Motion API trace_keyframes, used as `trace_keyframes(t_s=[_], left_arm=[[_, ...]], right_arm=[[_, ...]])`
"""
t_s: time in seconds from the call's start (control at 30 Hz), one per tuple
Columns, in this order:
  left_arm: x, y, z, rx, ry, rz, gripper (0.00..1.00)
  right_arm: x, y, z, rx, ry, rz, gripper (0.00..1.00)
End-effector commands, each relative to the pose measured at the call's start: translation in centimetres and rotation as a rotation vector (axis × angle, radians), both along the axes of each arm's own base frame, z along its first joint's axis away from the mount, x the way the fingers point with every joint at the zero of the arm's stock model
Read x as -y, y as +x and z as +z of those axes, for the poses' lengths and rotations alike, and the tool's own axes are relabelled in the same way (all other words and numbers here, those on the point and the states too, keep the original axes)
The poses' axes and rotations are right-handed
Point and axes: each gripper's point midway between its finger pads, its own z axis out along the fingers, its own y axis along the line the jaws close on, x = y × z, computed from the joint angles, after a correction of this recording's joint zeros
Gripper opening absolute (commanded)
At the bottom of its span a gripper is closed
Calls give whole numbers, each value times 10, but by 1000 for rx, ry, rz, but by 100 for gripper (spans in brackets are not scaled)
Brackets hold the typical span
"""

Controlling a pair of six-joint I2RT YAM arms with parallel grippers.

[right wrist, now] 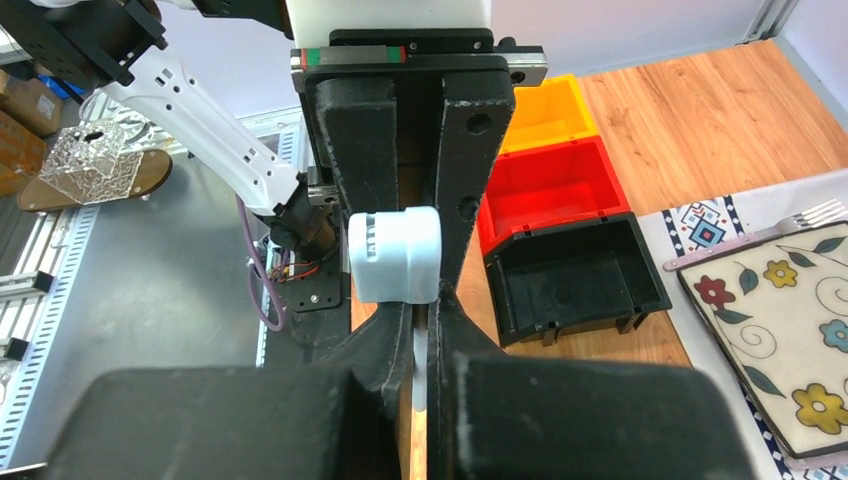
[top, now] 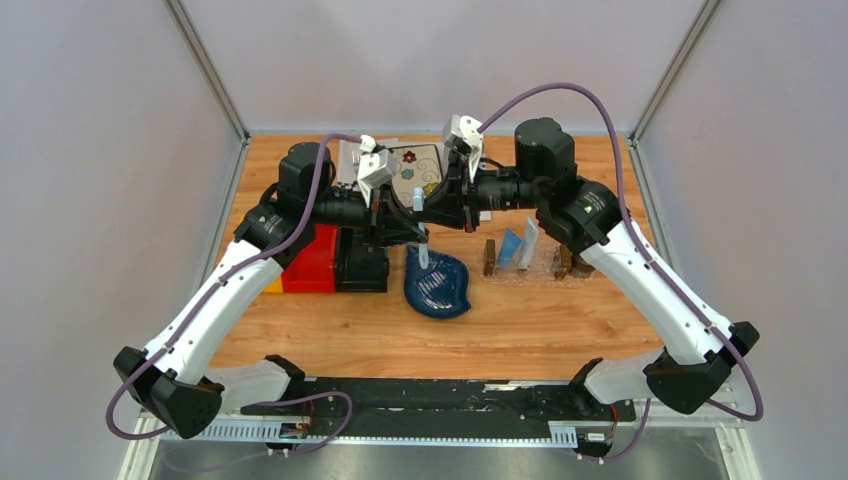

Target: Prepare toiletry sets of a toothbrush and toothpaste on the tray

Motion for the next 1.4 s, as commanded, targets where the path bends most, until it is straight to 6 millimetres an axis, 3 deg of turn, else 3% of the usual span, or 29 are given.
trace_keyframes(t_s=[0.0,0.1,0.3,0.47,0.87,1.0,1.1,1.37], left_arm=[[-1,-2,20,75,-20,14,21],[-3,2,21,78,-7,47,45],[-14,8,25,158,23,132,56],[-29,19,28,209,33,224,57],[-45,38,23,216,36,350,57],[-47,38,20,223,38,361,57],[-49,39,17,230,45,372,57],[-50,42,6,221,47,382,57]], right_arm=[[7,6,24,105,45,-67,0],[15,17,20,136,27,-143,0],[45,40,18,193,4,-309,0],[80,62,2,211,-38,-474,0],[201,95,-12,180,3,-960,0],[239,101,-36,139,-18,-1101,0],[258,101,-45,138,-31,-1177,0],[281,114,-88,108,-88,-1282,0]])
